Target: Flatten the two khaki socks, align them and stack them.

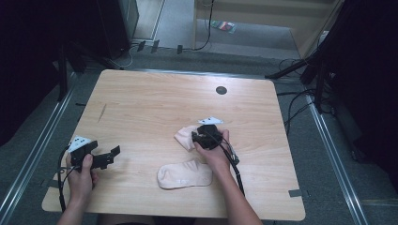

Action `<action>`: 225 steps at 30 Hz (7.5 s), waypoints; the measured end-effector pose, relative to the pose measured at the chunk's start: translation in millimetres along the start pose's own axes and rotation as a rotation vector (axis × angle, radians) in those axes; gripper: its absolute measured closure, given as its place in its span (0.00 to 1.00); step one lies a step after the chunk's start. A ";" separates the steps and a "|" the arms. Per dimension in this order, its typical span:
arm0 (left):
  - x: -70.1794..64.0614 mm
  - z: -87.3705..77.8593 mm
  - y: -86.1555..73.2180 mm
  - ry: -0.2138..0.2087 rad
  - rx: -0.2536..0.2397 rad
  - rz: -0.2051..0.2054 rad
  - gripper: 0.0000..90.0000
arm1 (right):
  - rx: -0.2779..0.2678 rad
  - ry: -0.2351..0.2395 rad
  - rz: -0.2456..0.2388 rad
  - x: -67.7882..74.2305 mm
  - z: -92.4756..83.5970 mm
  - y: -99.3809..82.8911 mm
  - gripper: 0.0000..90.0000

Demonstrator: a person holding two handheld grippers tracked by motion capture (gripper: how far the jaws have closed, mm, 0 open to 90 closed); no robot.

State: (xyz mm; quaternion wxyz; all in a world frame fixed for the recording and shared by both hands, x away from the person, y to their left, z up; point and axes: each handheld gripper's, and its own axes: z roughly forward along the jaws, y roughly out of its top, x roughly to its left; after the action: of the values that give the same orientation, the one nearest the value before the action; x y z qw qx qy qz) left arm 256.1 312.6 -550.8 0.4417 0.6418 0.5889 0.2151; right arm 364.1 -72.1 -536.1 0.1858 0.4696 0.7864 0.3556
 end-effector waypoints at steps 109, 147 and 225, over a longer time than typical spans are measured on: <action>-138.6 55.5 33.6 -0.025 0.097 0.349 0.95 | -0.199 0.163 0.080 67.7 -47.1 58.5 1.00; -103.8 101.0 35.8 -0.077 0.171 0.077 0.81 | -0.018 0.068 0.143 -23.3 -4.5 -10.1 0.92; -136.9 -7.7 -36.6 -0.252 0.193 0.140 0.84 | -0.108 0.125 0.055 12.8 -117.3 -100.8 0.86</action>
State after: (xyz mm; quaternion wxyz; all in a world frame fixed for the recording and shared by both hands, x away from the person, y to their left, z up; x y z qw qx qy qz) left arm 199.9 182.5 -543.4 0.4323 0.7426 0.5005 0.1055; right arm 223.2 -137.0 -530.0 0.1515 0.4571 0.7629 0.4314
